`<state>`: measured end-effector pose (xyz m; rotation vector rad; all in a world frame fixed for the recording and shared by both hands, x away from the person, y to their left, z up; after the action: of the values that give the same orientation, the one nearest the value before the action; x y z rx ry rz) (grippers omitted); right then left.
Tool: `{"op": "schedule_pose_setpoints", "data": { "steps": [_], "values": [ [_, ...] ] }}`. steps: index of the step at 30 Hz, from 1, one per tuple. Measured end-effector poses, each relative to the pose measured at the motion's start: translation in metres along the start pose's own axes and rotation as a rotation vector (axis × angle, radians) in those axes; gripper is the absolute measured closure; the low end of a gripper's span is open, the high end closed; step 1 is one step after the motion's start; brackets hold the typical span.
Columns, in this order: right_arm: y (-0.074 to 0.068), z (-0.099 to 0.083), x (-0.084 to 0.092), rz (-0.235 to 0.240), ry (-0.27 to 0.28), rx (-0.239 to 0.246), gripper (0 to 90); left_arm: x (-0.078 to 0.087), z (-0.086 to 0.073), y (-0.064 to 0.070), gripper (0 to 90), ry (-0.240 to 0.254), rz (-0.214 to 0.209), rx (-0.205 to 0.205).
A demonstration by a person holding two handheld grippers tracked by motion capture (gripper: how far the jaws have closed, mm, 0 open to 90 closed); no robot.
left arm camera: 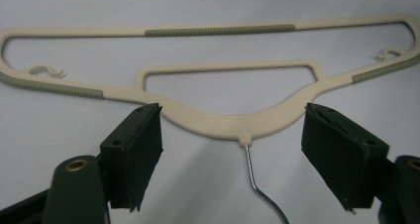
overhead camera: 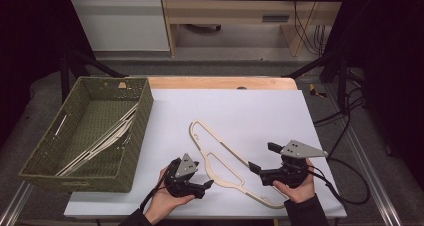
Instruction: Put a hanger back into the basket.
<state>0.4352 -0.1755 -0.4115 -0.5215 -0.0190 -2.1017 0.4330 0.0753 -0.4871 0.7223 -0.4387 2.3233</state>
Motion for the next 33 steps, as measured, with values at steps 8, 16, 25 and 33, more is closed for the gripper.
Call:
{"op": "schedule_pose_setpoints", "data": {
  "steps": [8,16,25,33],
  "values": [
    [0.000,-0.002,-0.004,0.006,-0.016,0.001,8.1,-0.008,-0.007,0.004,37.8,-0.039,0.002,-0.007],
    [-0.001,-0.002,-0.005,0.002,-0.016,-0.001,8.1,-0.015,-0.015,0.009,57.0,-0.085,-0.013,-0.006],
    [-0.002,-0.002,-0.006,0.004,-0.019,-0.003,8.1,-0.017,-0.018,0.017,71.5,-0.110,0.003,-0.039],
    [-0.002,-0.003,-0.008,0.007,-0.022,-0.004,7.9,-0.016,-0.018,0.022,80.1,-0.126,0.058,-0.021]
  ]
}}
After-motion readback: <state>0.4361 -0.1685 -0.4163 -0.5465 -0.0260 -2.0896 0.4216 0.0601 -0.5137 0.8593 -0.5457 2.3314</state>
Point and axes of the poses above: each handheld gripper's, and its own axes: x roughly backward along the jaws, z roughly out of its top, y roughly to its right, the point moved 5 cm from there along -x, roughly forward along the jaws, and after that the axes turned 13 degrees about z, right-handed, at the moved point
